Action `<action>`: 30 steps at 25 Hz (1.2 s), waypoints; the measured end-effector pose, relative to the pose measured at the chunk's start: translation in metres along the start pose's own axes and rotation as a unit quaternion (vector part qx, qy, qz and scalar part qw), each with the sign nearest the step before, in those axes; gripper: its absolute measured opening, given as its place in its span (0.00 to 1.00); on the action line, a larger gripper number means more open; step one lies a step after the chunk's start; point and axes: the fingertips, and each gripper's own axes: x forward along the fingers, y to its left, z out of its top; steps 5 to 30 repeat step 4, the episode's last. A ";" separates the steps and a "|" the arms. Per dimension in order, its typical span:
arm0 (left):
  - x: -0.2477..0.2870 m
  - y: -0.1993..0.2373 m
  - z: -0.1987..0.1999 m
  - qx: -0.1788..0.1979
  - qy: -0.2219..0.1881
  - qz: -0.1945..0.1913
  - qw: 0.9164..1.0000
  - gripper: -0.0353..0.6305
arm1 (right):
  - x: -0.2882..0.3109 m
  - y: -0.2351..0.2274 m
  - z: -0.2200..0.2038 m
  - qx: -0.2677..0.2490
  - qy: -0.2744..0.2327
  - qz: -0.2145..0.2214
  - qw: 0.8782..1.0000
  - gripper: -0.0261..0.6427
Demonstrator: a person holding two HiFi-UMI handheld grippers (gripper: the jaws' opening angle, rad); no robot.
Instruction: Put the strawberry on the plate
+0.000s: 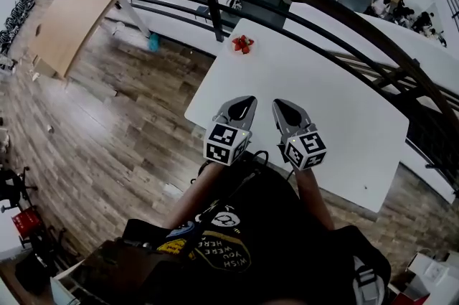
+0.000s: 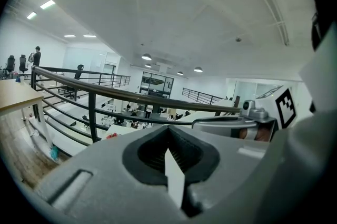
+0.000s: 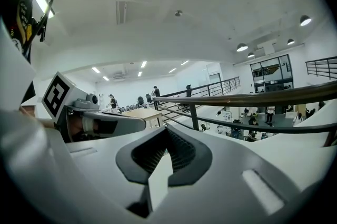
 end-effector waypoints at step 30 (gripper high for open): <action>-0.003 0.000 0.008 0.011 0.004 -0.001 1.000 0.06 | -0.003 -0.002 0.007 0.001 -0.003 -0.001 1.000 0.04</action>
